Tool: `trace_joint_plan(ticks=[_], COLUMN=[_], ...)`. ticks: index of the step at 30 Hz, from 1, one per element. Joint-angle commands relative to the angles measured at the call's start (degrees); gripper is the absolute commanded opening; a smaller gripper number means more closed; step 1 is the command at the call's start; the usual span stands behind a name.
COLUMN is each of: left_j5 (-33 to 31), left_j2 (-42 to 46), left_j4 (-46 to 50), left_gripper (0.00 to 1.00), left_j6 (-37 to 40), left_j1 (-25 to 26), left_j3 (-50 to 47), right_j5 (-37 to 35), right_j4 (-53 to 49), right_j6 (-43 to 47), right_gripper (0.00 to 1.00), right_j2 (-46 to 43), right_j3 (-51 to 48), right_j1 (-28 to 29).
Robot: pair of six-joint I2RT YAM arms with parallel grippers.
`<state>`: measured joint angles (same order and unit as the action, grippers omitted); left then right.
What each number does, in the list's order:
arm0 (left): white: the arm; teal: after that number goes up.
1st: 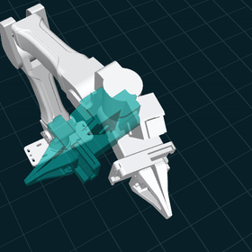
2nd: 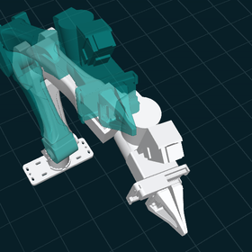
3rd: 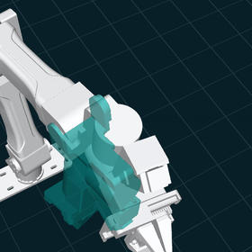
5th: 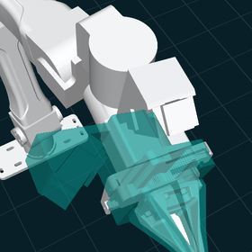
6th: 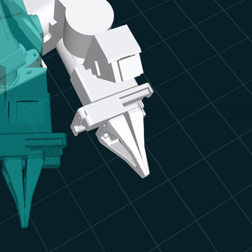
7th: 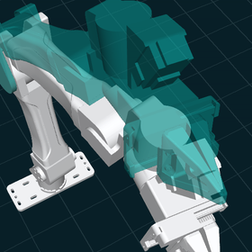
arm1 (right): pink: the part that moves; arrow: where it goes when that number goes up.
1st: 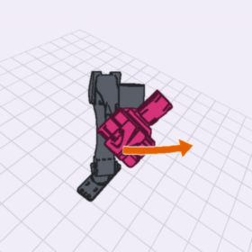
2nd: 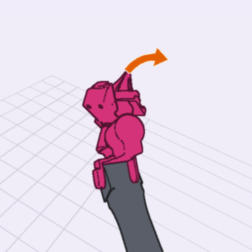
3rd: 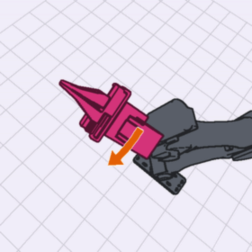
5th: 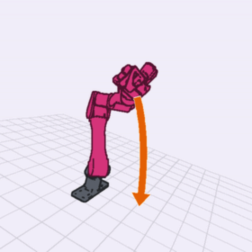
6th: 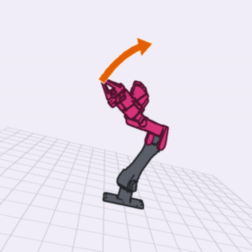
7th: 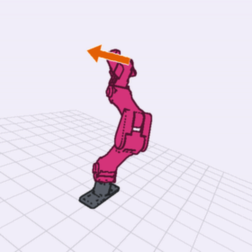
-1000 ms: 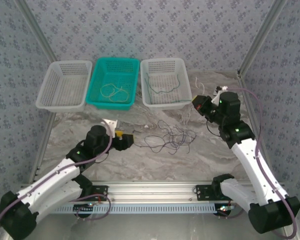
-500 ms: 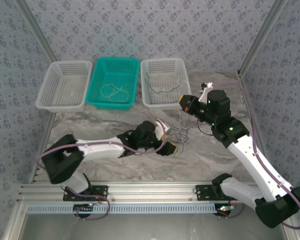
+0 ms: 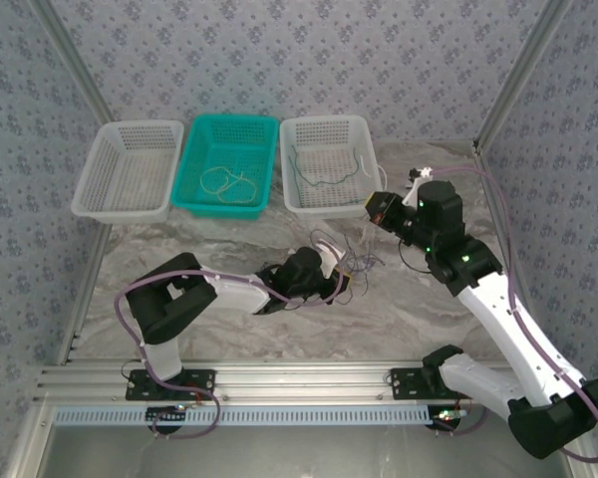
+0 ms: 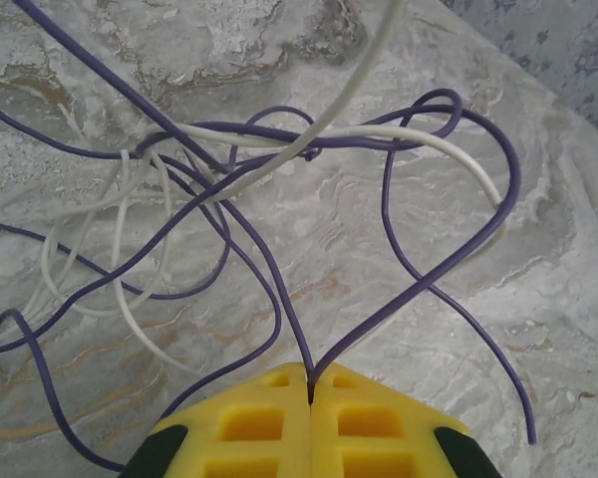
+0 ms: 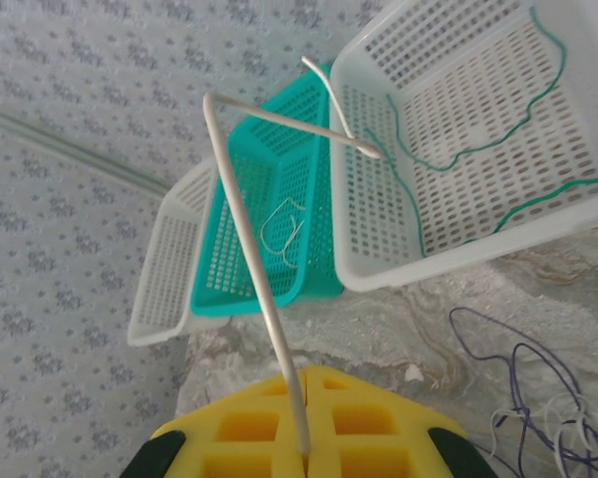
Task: Untangle the cables
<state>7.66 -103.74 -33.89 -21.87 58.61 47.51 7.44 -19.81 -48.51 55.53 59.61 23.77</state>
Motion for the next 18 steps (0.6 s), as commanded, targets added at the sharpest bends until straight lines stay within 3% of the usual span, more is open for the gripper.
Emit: trace_joint_plan(ticks=[1,7,10,13,18], left_j5=[-0.61,-3.19,-6.57,-13.52,-23.39], left_j2=[-0.23,3.28,8.19,15.14,28.24], left_j4=[-4.58,-3.88,-1.74,8.21,22.63], left_gripper=[0.00,0.00,0.00,0.00,0.00], left_j6=[-2.01,-4.19,-5.75,-5.87,-5.74], left_j1=[-1.15,-3.47,-5.90,-8.01,-11.62], left_j3=[-1.47,-6.48,-12.00,-15.40,-20.31], right_j5=[0.50,-1.18,0.74,4.70,11.61], right_j4=[-0.59,-6.17,-10.33,-11.71,-11.57], right_j6=[-1.65,-2.18,-4.60,-7.11,-11.35], right_gripper=[0.00,0.00,0.00,0.00,0.00], right_j2=[-2.21,-4.26,-7.28,-11.15,-14.29], right_j3=[-1.28,-1.45,-3.15,-5.99,-10.38], right_j1=[-2.23,-7.59,-16.08,-27.32,-41.45])
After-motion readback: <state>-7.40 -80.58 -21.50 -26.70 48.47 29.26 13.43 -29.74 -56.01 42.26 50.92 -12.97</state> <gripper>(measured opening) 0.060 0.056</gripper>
